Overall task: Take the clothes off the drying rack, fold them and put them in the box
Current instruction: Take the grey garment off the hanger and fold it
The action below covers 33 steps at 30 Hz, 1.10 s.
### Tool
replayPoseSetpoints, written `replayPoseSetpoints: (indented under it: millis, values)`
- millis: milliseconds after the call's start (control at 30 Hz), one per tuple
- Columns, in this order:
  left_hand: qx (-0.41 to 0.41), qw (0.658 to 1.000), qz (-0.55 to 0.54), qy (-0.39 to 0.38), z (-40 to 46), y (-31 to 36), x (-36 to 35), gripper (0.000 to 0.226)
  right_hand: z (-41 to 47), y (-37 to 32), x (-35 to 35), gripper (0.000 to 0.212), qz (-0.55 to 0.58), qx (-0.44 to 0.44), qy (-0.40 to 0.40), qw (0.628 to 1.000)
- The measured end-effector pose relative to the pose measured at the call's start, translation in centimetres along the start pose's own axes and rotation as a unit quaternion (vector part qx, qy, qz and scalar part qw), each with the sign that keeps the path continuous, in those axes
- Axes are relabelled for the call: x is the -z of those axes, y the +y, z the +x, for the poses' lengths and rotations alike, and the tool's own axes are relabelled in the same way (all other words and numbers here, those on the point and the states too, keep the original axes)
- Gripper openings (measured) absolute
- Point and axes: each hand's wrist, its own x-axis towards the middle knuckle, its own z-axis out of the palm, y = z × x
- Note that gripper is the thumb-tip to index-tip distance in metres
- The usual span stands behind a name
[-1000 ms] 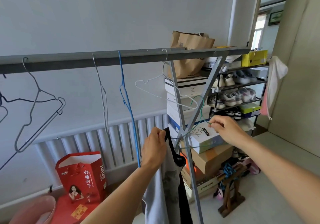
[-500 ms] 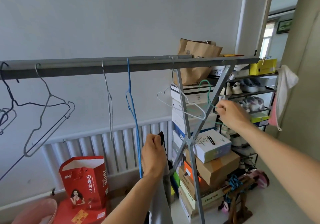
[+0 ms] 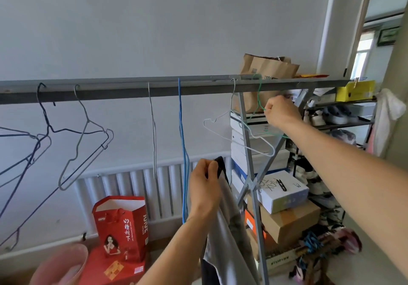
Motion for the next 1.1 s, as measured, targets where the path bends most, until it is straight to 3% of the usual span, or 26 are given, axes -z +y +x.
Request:
replayPoseSetpoints:
  millis: [167,233,300,367,433,467,533,567,633,800,933,1100]
  values:
    - [-0.001,0.998,0.003,-0.068,0.0,-0.5,1.8,0.024,-2.5,0.3,-0.8,0.022,-0.03,0.025,-0.011,0.999]
    - [-0.002,0.995,0.0,-0.095,-0.3,-0.6,2.8,0.024,-4.1,0.5,-0.9,0.026,-0.052,0.074,0.069,0.994]
    - [-0.009,0.993,0.007,-0.117,-0.7,-0.7,3.9,0.025,-6.5,0.4,-1.0,0.022,0.033,0.174,0.197,0.964]
    - [-0.022,0.99,0.025,-0.135,-1.2,-0.8,5.1,0.025,-9.8,-0.5,-1.0,0.022,0.142,0.261,0.242,0.924]
    - [-0.036,0.987,0.041,-0.15,-1.7,-0.8,6.3,0.025,-13.4,-1.8,-1.5,0.021,0.195,0.315,0.16,0.915]
    - [-0.041,0.986,0.044,-0.157,-2.1,-0.8,7.0,0.024,-15.2,-2.6,-1.8,0.02,0.199,0.316,0.077,0.925]
    - [-0.042,0.984,0.059,-0.164,-2.8,-0.9,8.6,0.023,-18.2,-3.9,-3.2,0.019,0.164,0.263,-0.151,0.939]
    - [-0.039,0.983,0.067,-0.167,-3.0,-0.9,9.1,0.023,-19.1,-4.0,-4.2,0.018,0.152,0.223,-0.257,0.928]
    - [-0.031,0.981,0.083,-0.171,-3.8,-0.9,10.7,0.023,-21.0,-4.3,-6.4,0.018,0.164,0.183,-0.362,0.9]
    - [0.014,0.976,0.112,-0.188,-6.2,-0.6,16.7,0.017,-26.2,-7.3,-8.5,0.046,0.299,0.129,-0.345,0.88]
    - [0.034,0.959,0.19,-0.208,-8.3,-0.7,24.2,0.014,-30.7,-12.2,-8.5,0.038,0.334,0.148,-0.366,0.856]
    - [0.024,0.974,0.189,-0.12,-11.9,0.4,33.6,0.011,-37.5,-17.7,-10.9,0.031,0.229,0.214,-0.433,0.845]
